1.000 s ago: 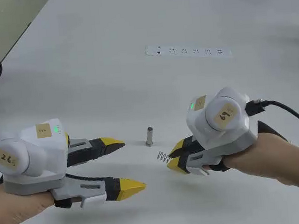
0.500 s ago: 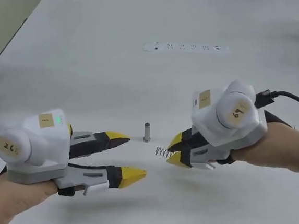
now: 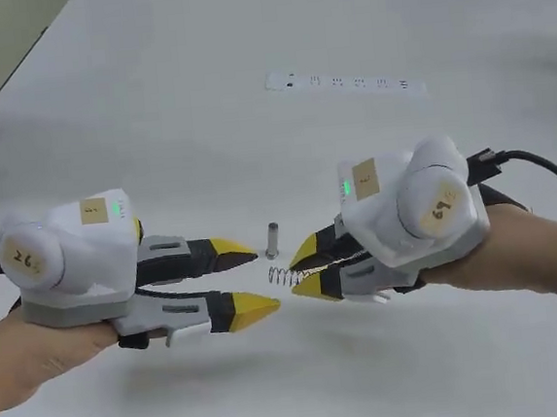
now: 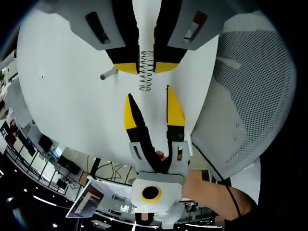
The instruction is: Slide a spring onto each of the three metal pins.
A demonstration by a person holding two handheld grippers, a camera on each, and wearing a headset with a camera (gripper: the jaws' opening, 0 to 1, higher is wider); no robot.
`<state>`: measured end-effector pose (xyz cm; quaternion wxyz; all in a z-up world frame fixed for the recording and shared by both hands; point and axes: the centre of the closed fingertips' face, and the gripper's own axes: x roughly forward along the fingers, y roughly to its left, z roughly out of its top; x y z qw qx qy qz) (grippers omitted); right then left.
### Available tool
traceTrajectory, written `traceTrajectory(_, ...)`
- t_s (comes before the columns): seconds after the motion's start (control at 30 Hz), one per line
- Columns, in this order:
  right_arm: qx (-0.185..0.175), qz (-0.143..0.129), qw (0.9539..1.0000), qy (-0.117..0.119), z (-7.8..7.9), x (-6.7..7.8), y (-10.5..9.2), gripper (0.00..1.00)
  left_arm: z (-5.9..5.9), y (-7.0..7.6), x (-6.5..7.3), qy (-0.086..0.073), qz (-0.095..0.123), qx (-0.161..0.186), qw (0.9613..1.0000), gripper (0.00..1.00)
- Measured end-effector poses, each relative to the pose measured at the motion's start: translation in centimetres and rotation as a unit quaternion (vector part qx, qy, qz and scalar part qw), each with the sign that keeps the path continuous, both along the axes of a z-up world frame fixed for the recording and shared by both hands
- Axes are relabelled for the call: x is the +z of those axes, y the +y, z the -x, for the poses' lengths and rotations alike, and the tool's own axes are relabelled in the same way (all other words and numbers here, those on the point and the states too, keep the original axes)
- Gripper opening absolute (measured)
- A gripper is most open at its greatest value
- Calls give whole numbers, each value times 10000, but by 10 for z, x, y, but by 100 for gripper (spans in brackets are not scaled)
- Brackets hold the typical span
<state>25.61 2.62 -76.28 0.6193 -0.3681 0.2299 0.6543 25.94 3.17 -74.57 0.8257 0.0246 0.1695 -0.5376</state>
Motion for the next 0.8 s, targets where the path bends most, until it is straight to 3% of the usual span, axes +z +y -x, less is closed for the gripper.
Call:
traceTrajectory(0.23, 316, 14, 9993, -193, 3, 2, 2, 8, 0, -2, 3, -43, 19, -34, 10000, 20)
traceTrajectory(0.8, 514, -108, 9981, -319, 6, 12, 5, 8, 2, -9, 5, -154, 56, -154, 9997, 7)
